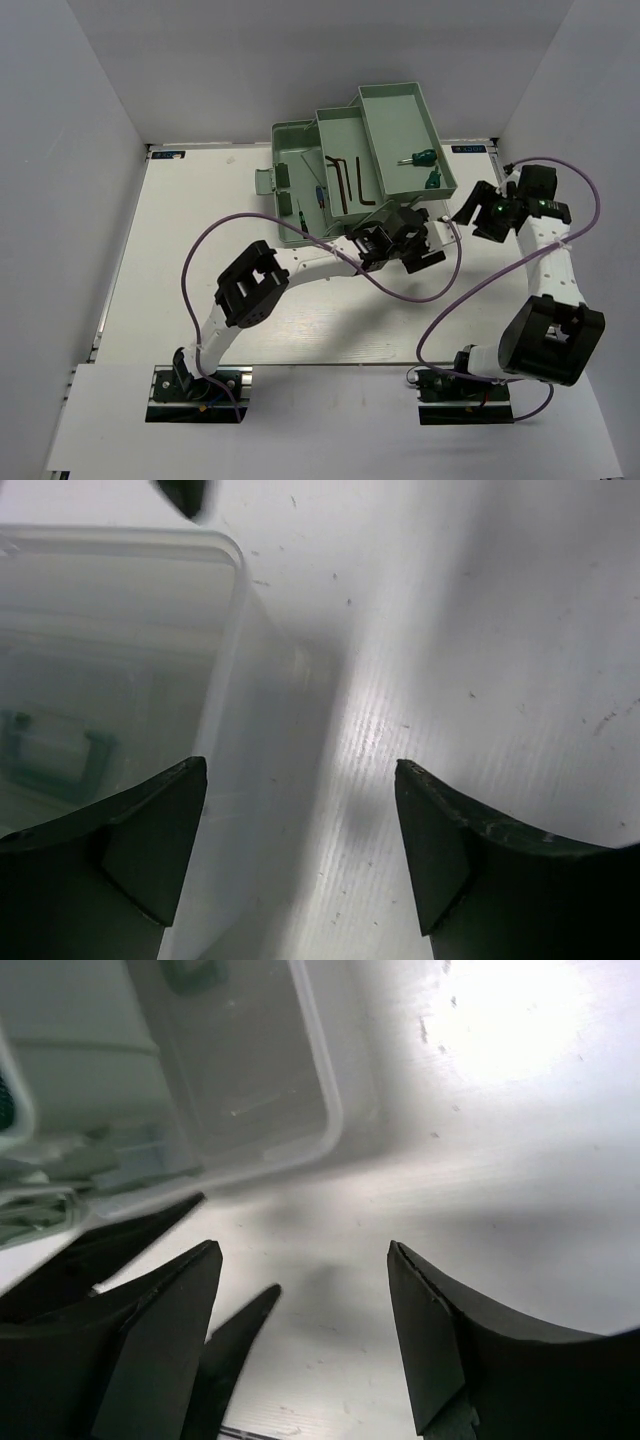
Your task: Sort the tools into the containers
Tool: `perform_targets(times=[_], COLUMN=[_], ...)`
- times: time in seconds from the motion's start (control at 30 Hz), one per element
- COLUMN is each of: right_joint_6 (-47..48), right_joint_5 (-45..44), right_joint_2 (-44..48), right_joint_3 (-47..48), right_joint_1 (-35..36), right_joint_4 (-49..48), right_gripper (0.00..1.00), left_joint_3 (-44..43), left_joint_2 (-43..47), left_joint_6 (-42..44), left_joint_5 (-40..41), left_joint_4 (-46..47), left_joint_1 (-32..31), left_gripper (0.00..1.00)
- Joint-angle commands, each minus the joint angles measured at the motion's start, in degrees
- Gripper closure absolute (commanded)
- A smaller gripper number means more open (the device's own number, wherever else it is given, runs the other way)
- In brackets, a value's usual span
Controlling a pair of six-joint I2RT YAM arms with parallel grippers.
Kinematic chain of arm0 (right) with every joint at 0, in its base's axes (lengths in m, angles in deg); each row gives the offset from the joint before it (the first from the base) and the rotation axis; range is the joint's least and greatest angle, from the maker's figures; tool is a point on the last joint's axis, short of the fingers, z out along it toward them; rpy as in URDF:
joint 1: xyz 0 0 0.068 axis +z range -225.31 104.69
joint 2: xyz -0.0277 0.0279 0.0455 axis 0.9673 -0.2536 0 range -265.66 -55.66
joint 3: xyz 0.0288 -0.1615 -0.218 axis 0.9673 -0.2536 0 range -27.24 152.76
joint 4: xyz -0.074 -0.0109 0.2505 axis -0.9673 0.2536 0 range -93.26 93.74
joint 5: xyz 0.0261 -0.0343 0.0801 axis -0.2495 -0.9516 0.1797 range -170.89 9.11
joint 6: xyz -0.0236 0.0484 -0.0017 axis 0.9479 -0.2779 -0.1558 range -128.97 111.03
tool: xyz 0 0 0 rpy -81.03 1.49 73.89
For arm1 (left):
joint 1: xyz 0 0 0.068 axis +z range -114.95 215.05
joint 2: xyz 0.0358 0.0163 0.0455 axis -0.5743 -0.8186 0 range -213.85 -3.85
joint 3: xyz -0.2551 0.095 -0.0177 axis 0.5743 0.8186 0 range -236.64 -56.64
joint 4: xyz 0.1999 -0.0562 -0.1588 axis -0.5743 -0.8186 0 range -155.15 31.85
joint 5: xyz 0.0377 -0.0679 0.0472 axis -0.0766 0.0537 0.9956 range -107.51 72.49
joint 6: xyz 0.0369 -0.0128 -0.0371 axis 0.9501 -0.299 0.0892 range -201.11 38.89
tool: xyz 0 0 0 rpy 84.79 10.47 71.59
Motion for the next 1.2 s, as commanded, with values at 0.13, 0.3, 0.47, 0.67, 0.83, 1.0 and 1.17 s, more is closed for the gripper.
perform_targets(times=[0.13, 0.3, 0.47, 0.67, 0.83, 1.0, 1.17], right_joint_6=[2.8, 3.4, 3.1, 3.2, 2.4, 2.1, 1.6], right_joint_5=[0.6, 1.1, 1.7, 1.7, 1.3, 1.1, 1.1], right_joint_2=[2.0, 2.3, 2.3, 2.0, 2.1, 1.9, 1.4], right_joint_3=[-5.4, -7.4, -7.6, -7.8, -7.6, -7.9, -8.3], right_joint_1=[-3.7, -4.7, -5.2, -5.7, -5.7, -6.0, -6.3], right_joint_4=[0.7, 0.0, 0.2, -0.9, -2.2, -2.8, -3.1], right_gripper=[0.27, 0.27, 0.27, 0.27, 0.27, 0.27, 0.27], left_joint_3=[-3.8, -3.9, -2.5, -1.8, -1.8, -1.3, -0.7], left_joint_2=[-0.4, 0.2, -0.9, -3.6, -4.9, -5.4, -4.9], left_joint_6=[3.8, 5.7, 5.1, 3.3, 1.4, 0.8, 0.2], left_joint_5=[7.0, 7.6, 6.2, 5.3, 4.7, 4.7, 4.1], left_joint_4=[6.4, 6.4, 7.0, 8.6, 8.6, 7.5, 6.3], left_joint_1=[0.7, 0.0, 0.7, 1.4, 1.4, 1.4, 1.4], left_gripper=[0.14, 0.14, 0.13, 0.13, 0.24, 0.56, 0.81])
